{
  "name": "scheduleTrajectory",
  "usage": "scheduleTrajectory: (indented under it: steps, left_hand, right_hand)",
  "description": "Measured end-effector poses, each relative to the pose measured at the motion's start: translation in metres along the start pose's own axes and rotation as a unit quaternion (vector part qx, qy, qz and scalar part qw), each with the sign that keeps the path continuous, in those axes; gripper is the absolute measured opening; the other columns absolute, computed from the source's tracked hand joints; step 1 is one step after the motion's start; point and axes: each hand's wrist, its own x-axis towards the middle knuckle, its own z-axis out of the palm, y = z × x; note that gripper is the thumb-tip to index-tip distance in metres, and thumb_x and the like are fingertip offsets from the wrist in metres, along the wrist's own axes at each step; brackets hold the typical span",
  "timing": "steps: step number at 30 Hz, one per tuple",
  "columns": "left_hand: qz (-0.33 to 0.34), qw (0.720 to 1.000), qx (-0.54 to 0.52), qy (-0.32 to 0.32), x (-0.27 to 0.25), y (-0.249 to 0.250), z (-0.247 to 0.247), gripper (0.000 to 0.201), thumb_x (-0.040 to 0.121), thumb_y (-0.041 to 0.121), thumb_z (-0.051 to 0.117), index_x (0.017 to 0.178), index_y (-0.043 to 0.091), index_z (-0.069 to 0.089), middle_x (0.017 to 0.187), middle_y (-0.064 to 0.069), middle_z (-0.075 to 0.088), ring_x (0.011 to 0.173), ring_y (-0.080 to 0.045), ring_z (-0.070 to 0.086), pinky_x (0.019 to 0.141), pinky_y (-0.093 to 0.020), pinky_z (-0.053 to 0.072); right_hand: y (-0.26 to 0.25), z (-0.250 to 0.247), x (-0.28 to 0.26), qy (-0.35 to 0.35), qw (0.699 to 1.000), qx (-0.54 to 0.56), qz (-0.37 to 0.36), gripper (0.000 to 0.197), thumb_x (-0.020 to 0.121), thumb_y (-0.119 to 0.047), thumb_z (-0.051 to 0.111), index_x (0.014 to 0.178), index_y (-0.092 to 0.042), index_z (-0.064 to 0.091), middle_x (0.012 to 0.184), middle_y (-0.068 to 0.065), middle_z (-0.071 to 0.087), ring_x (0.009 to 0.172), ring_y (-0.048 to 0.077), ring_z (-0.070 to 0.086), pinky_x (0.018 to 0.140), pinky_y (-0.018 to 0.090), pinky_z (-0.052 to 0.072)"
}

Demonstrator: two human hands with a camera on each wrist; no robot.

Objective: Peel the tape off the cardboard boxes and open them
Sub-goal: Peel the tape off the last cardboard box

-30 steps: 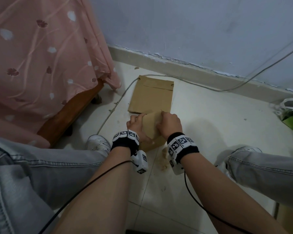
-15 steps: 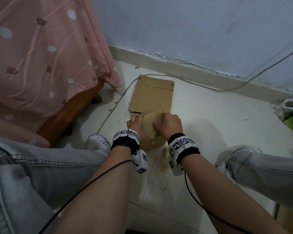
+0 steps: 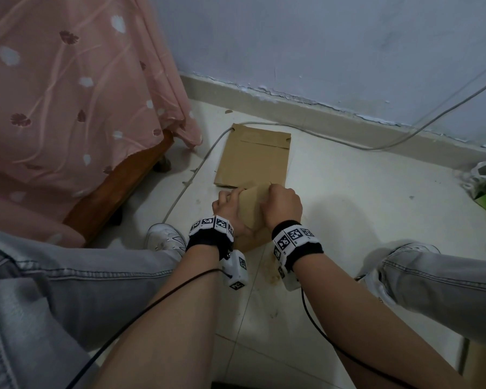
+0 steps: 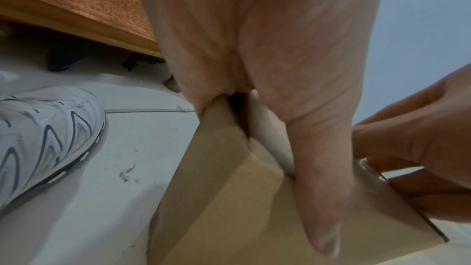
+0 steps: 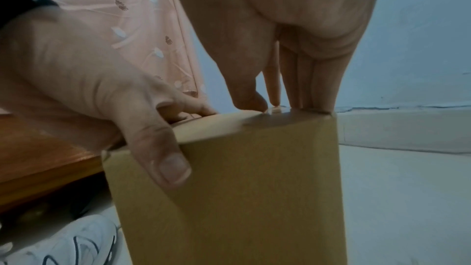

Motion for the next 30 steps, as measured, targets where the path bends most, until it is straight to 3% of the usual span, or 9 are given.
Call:
scheduleTrajectory:
  steps: [2,7,13,18,22,26,30]
  left_hand:
    - [-0.003,1.0,0.0,0.0,0.0,0.0,0.0,0.119,0.057,0.031,0.091,0.149,0.038,0.016,0.146,-0.003,0.017,0.137,-0.033,0.021,0.107,-0.045,0.04]
    - [-0.004,1.0,0.006,-0.001,0.001,0.001,-0.001,0.123,0.053,0.035,0.093,0.149,0.038,0.015,0.147,-0.003,0.016,0.138,-0.034,0.021,0.108,-0.048,0.039]
    - [-0.001,1.0,0.002,0.0,-0.001,0.001,-0.001,0.123,0.053,0.033,0.093,0.148,0.038,0.015,0.147,-0.002,0.016,0.138,-0.034,0.02,0.107,-0.047,0.039]
    - [0.0,1.0,-0.005,0.001,-0.001,0.0,-0.001,0.123,0.054,0.034,0.093,0.148,0.039,0.015,0.146,-0.003,0.016,0.138,-0.033,0.02,0.109,-0.047,0.037]
    - [0.001,1.0,-0.009,0.004,-0.001,0.001,0.0,0.121,0.055,0.035,0.093,0.149,0.037,0.016,0.147,-0.004,0.017,0.138,-0.034,0.02,0.109,-0.045,0.036]
    - [-0.002,1.0,-0.011,0.007,-0.001,0.001,0.0,0.121,0.054,0.035,0.093,0.148,0.038,0.017,0.147,-0.003,0.016,0.138,-0.035,0.02,0.108,-0.046,0.037]
    - [0.001,1.0,-0.008,0.011,0.0,0.002,0.0,0.12,0.056,0.034,0.092,0.149,0.037,0.016,0.148,-0.005,0.017,0.137,-0.036,0.022,0.108,-0.046,0.037]
  right_hand:
    - [0.004,-0.002,0.001,-0.002,1.0,0.017,-0.003,0.018,0.091,-0.016,0.053,0.103,-0.008,0.063,0.1,0.013,0.068,0.092,0.034,0.063,0.069,0.031,0.045]
    - [0.009,-0.003,-0.003,-0.018,0.999,0.036,-0.029,0.039,0.092,-0.042,0.055,0.112,-0.011,0.065,0.099,0.013,0.069,0.093,0.033,0.064,0.078,0.036,0.052]
    - [0.012,-0.002,-0.003,0.0,0.997,0.07,-0.017,0.027,0.094,-0.024,0.054,0.114,-0.015,0.069,0.107,0.013,0.071,0.1,0.034,0.065,0.086,0.036,0.053]
    - [0.013,0.0,-0.002,0.014,0.993,0.119,0.005,0.031,0.094,-0.018,0.048,0.117,-0.016,0.069,0.108,0.012,0.071,0.101,0.032,0.065,0.086,0.034,0.052]
    - [0.024,-0.003,0.0,0.037,0.982,0.18,0.037,0.029,0.098,-0.018,0.043,0.109,-0.012,0.069,0.103,0.013,0.071,0.101,0.033,0.062,0.086,0.034,0.049]
    - [0.019,-0.01,0.001,0.055,0.995,0.082,0.001,0.029,0.099,-0.026,0.043,0.099,-0.009,0.066,0.09,0.012,0.069,0.087,0.033,0.064,0.073,0.035,0.051]
    - [0.006,-0.012,-0.001,0.031,0.998,-0.05,-0.025,0.018,0.094,-0.014,0.049,0.095,-0.01,0.067,0.1,0.008,0.059,0.089,0.031,0.062,0.066,0.031,0.04]
